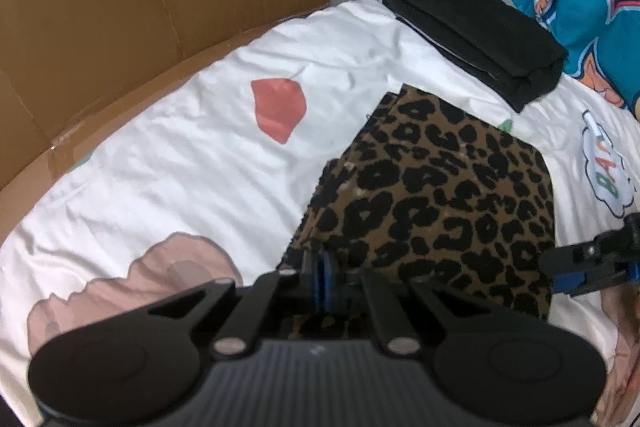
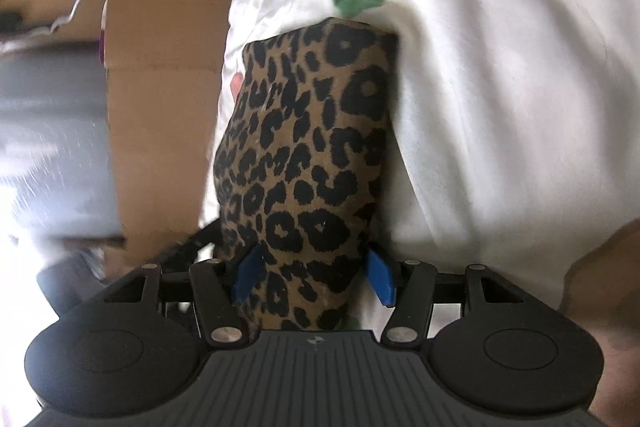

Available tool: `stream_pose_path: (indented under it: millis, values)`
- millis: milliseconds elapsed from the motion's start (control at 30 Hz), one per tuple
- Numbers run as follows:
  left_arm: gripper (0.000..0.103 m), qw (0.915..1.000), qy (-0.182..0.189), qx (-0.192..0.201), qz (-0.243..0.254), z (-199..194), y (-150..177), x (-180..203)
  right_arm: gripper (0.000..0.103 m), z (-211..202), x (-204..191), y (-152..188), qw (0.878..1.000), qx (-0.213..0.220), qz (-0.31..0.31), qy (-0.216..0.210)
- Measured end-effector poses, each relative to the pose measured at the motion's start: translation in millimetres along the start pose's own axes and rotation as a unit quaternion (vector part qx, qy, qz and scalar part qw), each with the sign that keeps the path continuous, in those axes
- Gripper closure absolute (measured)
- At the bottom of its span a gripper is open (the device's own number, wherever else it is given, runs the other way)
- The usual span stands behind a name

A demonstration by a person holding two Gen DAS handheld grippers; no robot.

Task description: Fold clothes

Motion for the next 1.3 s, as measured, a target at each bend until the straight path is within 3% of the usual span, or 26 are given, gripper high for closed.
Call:
stream_pose_path:
  millis: [300, 333, 367, 433, 500, 600, 767, 933, 1033, 1300]
  values:
    - [0.099, 1.0, -0.001, 0.003, 0.002, 2.5, 2.9, -0.6, 0.044, 14.0, -4.0, -3.3, 1.0, -0.005, -0.021, -0.018]
    - [0.097, 1.0, -0.001, 0.003, -0.002, 2.2, 2.5, -1.6, 0.056, 15.3, -4.1, -3.6, 1.0, -0.007, -0.024, -0.012]
    - [0.095, 1.0, 0.0, 0.002, -0.005, 1.8, 2.1, -2.6, 0.061, 16.6, -4.1, -3.9, 1.0, -0.009, -0.027, -0.005]
    - [0.088, 0.9997, 0.002, 0.004, -0.022, -0.9, 0.9, -6.3, 0.085, 15.7, -3.2, -5.4, 1.0, -0.007, -0.027, 0.003]
    - [0.085, 0.9995, 0.002, 0.011, -0.029, -5.6, 0.5, -8.4, 0.093, 12.8, -6.6, -5.8, 0.999, -0.005, -0.033, 0.0]
    - [0.084, 0.9993, -0.01, 0.017, -0.032, -12.4, 0.2, -14.7, 0.095, 9.4, -12.3, -5.5, 0.999, 0.0, -0.046, 0.006]
    - [0.083, 0.9974, 0.009, 0.035, -0.062, -26.2, -9.1, -31.8, 0.096, 7.4, -14.3, -4.3, 0.999, -0.002, -0.048, 0.015]
    - [0.06, 0.9953, 0.063, 0.039, -0.062, -28.2, -24.4, -25.8, 0.096, 8.4, -14.1, -5.8, 0.999, -0.003, -0.043, 0.015]
    - [0.046, 0.9948, 0.076, 0.041, -0.054, -26.4, -31.3, -16.3, 0.096, 8.1, -15.5, -6.1, 0.999, -0.004, -0.043, 0.014]
    - [0.043, 0.9882, 0.14, 0.022, -0.056, -3.8, -38.4, -11.0, 0.096, 6.9, -13.5, -8.0, 0.999, -0.01, -0.05, 0.015]
Point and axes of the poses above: each gripper's, at about its wrist camera, not at the fingertips, and z roughly the way its jaws point, x to its right, y to its underside, the point moved 6 cm from there along z, roughly the way its jaws point, and after that the axes turned 14 degrees about -x, right-handed, at the moved point
